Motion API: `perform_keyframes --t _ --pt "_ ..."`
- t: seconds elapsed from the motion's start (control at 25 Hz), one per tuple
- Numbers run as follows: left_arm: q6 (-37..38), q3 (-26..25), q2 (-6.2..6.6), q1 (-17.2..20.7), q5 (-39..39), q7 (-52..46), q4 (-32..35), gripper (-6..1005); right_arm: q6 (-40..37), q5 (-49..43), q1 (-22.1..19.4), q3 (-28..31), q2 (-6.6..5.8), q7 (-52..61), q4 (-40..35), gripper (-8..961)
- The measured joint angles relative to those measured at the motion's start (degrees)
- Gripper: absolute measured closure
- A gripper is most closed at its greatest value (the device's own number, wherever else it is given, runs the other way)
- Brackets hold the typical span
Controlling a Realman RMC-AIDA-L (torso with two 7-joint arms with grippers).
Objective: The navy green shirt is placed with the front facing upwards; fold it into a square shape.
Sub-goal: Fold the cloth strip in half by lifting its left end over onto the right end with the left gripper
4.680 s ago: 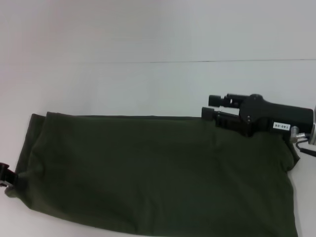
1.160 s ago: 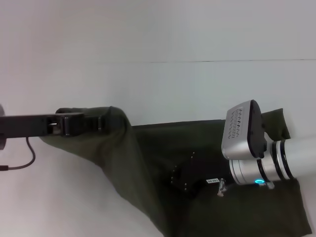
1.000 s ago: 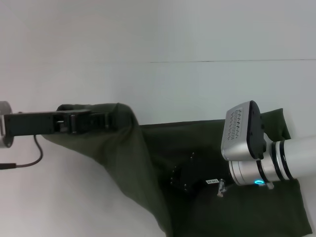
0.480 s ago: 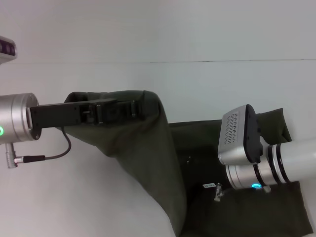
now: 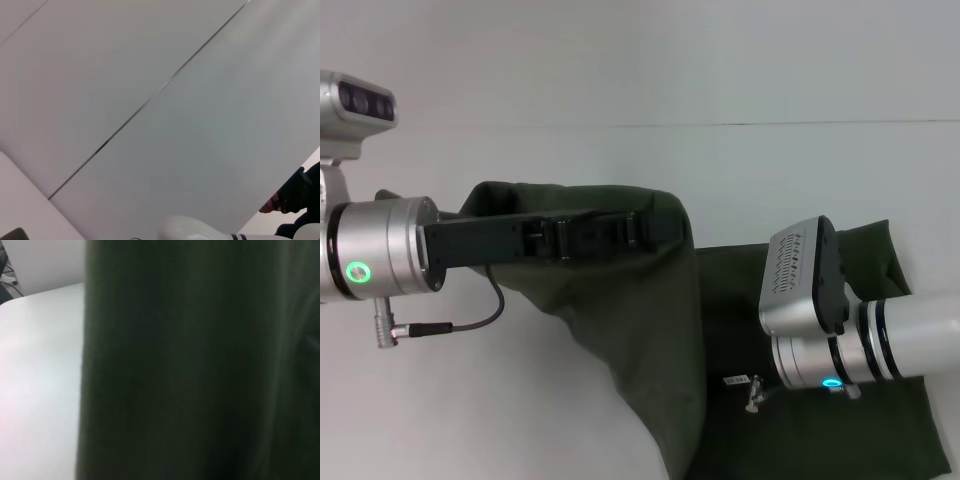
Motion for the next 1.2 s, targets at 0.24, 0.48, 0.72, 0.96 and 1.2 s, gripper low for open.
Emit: perform_keyframes --t 0.24,0.48,0.72,0.96,1.2 --pt "-0.02 0.04 -0.32 -0.19 -0.04 0.16 -0.01 961 -0.42 1.87 0.67 0.12 0.07 -1.18 1.28 859" --pt "0.0 0.08 -0.39 -0.17 -0.77 0.29 0.0 961 -1.29 4.12 2.0 0.04 0.08 -1.56 2.46 848" --pt "0.22 0.09 -0.4 -0.11 -0.95 0.37 0.0 960 -1.7 5.5 3.89 0.29 0.08 -2.58 4.33 838" --pt "0.19 0.08 -0.4 -0.08 -0.95 0.41 0.0 960 -2.59 6.76 4.46 0.31 0.08 -2.65 4.84 828" --pt "0.12 1.18 -0.6 -0.08 -0.95 0.73 -0.14 960 -1.62 6.8 3.19 2.39 0.04 -2.67 5.53 817"
